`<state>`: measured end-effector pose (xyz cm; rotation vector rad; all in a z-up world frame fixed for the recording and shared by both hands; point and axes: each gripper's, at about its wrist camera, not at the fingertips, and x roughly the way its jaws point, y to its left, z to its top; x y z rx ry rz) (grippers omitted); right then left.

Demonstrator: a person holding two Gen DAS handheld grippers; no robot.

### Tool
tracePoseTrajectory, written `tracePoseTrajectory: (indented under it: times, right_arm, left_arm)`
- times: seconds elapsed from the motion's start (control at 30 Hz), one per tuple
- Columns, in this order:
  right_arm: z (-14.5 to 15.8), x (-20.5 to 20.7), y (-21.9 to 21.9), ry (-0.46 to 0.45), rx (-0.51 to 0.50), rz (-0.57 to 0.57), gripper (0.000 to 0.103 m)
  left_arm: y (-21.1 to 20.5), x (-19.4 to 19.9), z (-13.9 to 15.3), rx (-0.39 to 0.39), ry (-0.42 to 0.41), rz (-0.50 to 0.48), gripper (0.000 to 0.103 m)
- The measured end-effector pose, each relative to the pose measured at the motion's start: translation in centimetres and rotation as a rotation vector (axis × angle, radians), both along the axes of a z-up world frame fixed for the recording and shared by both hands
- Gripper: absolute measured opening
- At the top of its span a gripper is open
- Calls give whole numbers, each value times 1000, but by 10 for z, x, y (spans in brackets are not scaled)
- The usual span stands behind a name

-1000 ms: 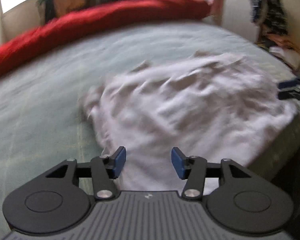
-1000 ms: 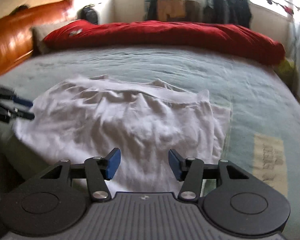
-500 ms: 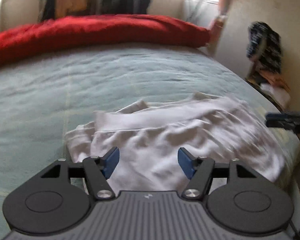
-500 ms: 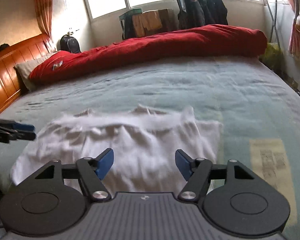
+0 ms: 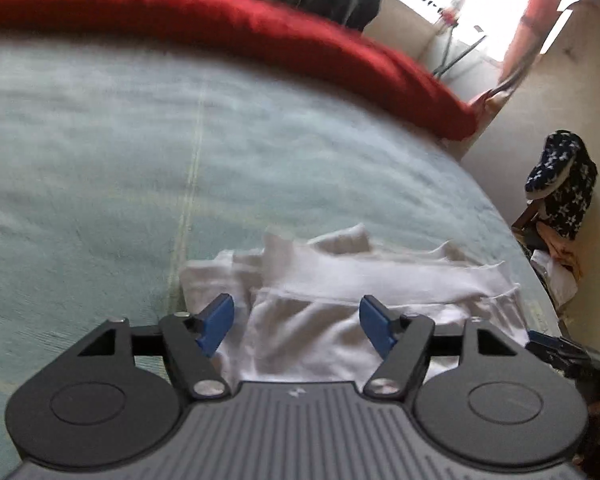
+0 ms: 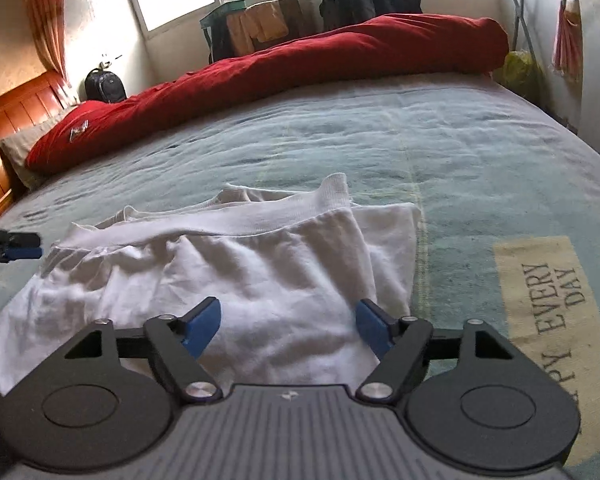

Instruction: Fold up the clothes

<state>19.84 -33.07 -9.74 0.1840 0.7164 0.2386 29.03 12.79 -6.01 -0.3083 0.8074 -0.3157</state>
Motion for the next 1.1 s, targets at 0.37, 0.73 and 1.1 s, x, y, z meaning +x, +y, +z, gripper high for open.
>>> tracePoseTrajectory:
  times: [0.37, 0.73, 1.1]
  right_arm:
    - [4, 1, 4, -2, 2, 11, 84]
    - [17, 38, -8, -65, 70, -10, 97]
    - [9, 64, -32, -53, 123, -63, 101]
  left_arm:
    - [0, 16, 14, -15, -28, 32, 73]
    - [-51, -7, -12, -6, 43, -157, 80]
    - [-42, 2, -8, -29, 22, -126, 81]
